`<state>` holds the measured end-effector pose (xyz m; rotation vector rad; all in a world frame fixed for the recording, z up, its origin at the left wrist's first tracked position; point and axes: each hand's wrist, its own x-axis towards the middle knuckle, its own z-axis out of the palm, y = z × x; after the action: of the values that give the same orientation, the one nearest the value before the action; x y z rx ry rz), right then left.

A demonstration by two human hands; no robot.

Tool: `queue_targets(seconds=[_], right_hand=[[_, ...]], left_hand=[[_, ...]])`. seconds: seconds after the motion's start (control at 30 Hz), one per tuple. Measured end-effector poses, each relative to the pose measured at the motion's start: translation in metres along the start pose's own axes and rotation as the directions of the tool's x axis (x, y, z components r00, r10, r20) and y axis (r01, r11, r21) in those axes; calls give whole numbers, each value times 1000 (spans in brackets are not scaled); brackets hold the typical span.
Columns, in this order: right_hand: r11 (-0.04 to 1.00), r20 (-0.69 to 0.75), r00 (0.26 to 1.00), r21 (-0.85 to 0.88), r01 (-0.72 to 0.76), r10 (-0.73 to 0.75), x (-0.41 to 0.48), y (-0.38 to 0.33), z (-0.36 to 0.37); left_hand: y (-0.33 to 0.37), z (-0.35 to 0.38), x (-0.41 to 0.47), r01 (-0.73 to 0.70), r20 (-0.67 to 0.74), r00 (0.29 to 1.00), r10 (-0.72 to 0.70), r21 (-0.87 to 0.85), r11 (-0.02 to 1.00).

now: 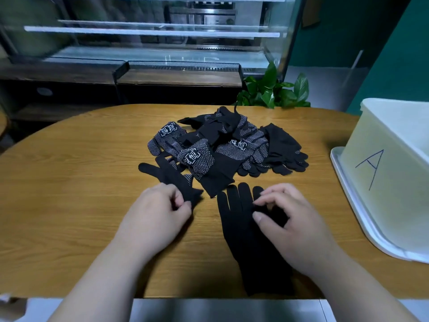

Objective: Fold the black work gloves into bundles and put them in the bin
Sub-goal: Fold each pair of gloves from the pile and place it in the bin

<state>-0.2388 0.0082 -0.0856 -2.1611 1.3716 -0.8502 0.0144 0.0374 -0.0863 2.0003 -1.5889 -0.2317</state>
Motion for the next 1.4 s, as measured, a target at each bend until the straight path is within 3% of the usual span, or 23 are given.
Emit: queue_targets(seconds=[0.03,0.07,0.1,0.13,0.2,0.23,0.4,0.6,0.77,0.87,1.0,1.1,1.2,1.27,1.4], right_hand=[[1000,-47,999,13,-13,14,1,1,0],[999,-82,996,28,-26,28,2,1,0],[998,-101,994,45,-41,45,3,1,0],[997,-108,993,58,-50,56,4,0,-1],[996,-113,992,70,-51,59,4,-2,-1],[996,-111,992,67,-50,57,4,-3,-1],[999,-90,995,34,-42,45,2,-3,0],[995,-157,987,99,-4,20,3,-2,1],[993,-201,979,119,13,11,1,-10,-3],[978,-184,983,200,65,-28,-2,-32,-7],[881,-11,998,469,61,-63,-4,-66,-10],[783,56,998,622,-25,-13,-2,-79,-13],[740,-4,991,665,-100,137,4,-82,-19],[788,-75,978,606,-112,197,11,-76,-24],[840,-124,967,529,-125,222,29,-69,-42]], left_hand=[[4,-6,1,60,9,998,-60,-180,982],[7,-14,2,127,41,992,-121,-431,893],[11,-23,3,153,91,988,-125,-692,705],[14,-31,4,161,137,987,-86,-879,449],[19,-44,3,158,158,987,39,-987,8],[21,-48,1,152,146,987,61,-983,-106],[28,-47,0,221,219,975,39,-933,-283],[44,-42,1,273,264,962,73,-900,-341],[54,-36,-1,207,204,978,42,-931,-302],[69,-29,-8,161,155,987,46,-965,-205],[88,-15,-22,168,169,985,18,-983,70],[100,-12,-33,129,165,979,119,-955,266],[100,-13,-33,138,184,973,143,-950,282],[93,-9,-25,117,159,979,125,-950,288],[71,-8,-10,131,131,991,-21,-937,324]])
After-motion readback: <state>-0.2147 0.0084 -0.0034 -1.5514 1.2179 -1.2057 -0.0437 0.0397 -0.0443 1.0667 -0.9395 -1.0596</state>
